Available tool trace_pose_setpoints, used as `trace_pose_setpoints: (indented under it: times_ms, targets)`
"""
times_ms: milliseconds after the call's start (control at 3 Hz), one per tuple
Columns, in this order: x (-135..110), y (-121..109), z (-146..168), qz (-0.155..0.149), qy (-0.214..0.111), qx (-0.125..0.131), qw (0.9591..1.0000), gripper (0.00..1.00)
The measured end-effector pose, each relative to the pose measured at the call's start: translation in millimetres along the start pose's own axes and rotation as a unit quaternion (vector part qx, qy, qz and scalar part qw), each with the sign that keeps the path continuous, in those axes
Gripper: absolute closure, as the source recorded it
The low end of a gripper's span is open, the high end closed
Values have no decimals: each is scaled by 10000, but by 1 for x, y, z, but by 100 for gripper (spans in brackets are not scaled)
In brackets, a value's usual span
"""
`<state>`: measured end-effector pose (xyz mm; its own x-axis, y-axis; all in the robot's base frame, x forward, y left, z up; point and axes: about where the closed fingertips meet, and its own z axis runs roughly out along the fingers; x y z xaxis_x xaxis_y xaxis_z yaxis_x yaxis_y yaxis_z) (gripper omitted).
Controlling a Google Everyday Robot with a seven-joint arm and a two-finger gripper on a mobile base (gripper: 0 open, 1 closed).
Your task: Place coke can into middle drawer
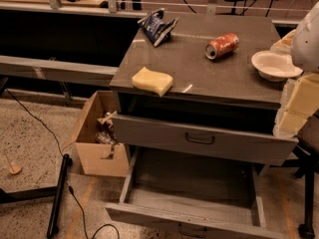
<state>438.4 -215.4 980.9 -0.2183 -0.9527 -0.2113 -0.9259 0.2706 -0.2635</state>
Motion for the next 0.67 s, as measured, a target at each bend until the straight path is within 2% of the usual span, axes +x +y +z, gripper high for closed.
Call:
trace_pose_setpoints:
  times_ms: [333,667]
  targets:
    - [0,0,0,0,0,1,10000,0]
    - [3,-9,0,579,-172,249,9979,0]
